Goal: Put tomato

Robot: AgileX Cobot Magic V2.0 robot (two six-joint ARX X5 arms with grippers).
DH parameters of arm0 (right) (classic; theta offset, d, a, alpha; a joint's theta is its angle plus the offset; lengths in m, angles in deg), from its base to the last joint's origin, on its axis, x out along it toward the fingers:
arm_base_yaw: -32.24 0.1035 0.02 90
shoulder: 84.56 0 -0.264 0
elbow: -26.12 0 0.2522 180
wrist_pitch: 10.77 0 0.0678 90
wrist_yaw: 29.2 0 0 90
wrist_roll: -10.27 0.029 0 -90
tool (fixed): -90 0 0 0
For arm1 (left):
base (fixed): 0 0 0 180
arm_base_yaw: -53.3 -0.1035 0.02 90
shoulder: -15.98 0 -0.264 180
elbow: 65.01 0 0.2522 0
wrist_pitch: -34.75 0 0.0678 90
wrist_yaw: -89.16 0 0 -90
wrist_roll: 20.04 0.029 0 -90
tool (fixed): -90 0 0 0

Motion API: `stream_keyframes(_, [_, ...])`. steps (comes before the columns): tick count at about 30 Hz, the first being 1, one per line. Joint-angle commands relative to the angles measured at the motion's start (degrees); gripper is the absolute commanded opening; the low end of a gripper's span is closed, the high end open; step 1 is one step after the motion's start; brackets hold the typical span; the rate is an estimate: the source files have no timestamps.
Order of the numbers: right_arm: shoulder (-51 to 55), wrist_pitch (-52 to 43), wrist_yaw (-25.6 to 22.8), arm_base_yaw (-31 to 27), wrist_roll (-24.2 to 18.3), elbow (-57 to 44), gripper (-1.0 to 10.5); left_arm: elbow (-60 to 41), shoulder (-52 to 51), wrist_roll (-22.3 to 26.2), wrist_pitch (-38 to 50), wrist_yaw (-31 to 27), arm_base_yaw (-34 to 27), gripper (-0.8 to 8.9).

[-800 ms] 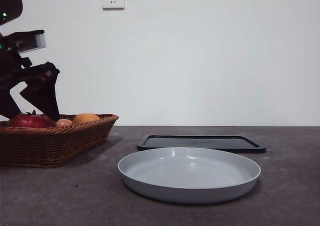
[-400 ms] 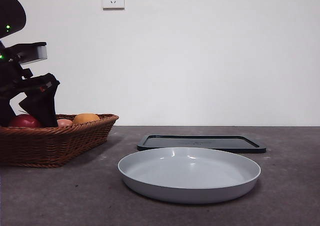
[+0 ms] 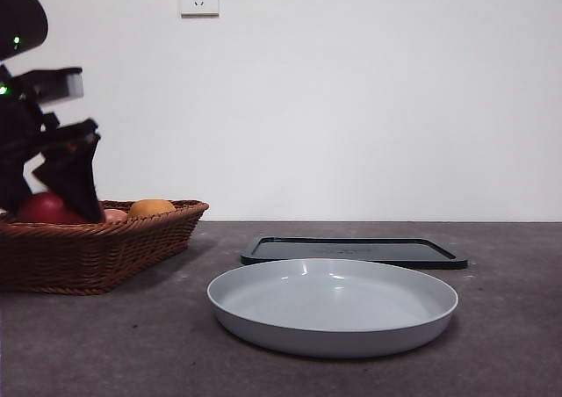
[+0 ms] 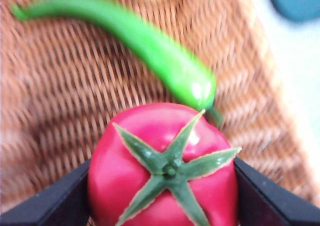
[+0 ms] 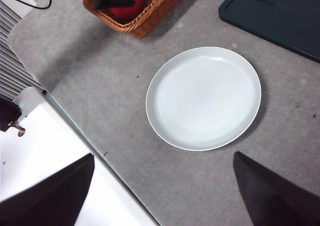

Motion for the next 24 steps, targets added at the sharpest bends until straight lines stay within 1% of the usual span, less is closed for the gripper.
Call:
stream_keyframes(1, [-0.3,-0.2,0.0,0.3,0.6,1.0,4.4,2.9,-2.1,-2.3,-0.3,0.9,0.6,2.36])
stream_keyframes(5, [-0.3,-0.2,0.0,0.3,0.6,1.0,4.4,5.4,-5.8,-3.1,-1.8,4.7,2.3,2.36])
stream_keyframes(7, [-0.3,-0.2,0.0,0.3,0.6,1.0,4.4,5.9,-7.7,-4.4,-1.8,7.8,3.8,2.36])
stream_keyframes(9, [-0.3,-0.2,-0.1,0.3,0.6,1.0,4.4,6.0,-9.5,-4.5,-1.8,10.0,6.1,2.36])
stream_keyframes(16, [-0.3,-0.2,-0.1,0.3,0.6,1.0,4.4,6.0,-9.7,-4.5,-1.1,10.1,16.8,2.36])
stream_keyframes(20, [-0.3,-0.2,-0.1,0.3,0.6,1.0,4.4,6.0,-7.0,-4.5,2.4,9.9,23.1,2.36])
stream_keyframes(24, [-0.3,-0.2,-0.1,0.3,0.6,1.0,4.4,6.0,-3.2,-4.5,5.8,8.9,28.0,2.36])
